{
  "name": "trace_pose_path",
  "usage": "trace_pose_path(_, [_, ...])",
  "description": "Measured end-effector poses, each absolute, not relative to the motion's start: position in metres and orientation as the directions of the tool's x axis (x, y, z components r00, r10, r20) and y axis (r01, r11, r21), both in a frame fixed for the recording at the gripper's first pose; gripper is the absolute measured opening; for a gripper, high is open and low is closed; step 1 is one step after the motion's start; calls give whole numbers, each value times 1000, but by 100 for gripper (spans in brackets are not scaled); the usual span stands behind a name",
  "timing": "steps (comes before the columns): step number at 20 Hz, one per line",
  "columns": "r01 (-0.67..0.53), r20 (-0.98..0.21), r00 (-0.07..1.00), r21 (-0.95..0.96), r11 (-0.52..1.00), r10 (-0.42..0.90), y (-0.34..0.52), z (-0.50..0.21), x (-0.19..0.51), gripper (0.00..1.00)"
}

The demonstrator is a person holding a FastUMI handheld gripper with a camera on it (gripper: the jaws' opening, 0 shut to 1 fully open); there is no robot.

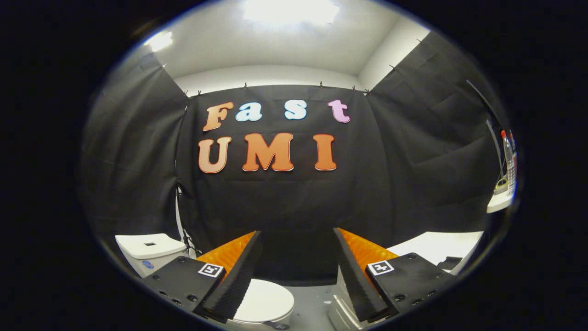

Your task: Open the toilet lid.

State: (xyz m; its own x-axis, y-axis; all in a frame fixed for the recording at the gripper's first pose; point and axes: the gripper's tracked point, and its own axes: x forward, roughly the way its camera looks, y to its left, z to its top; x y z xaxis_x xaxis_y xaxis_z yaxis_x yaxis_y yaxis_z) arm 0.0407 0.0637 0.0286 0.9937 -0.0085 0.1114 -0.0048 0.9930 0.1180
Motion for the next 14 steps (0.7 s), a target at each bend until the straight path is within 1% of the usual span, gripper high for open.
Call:
trace_pose_path(2, [-17, 69, 998, 192, 981, 4, 79, -2, 51, 98])
trace_pose_path(5, [-66, -63, 994, 285, 956, 88, 115, -74, 51, 100])
trace_pose_path(8, [-54, -191, 974, 315, 947, 119, 128, -150, 38, 98])
trace_pose_path(10, [-62, -294, 941, 331, 942, 165, 139, -198, 22, 98])
trace_pose_path(12, [-41, -411, 889, 367, 929, 201, 141, -247, 7, 99])
trace_pose_path(14, [34, -535, 818, 412, 911, 211, 133, -291, 6, 99])
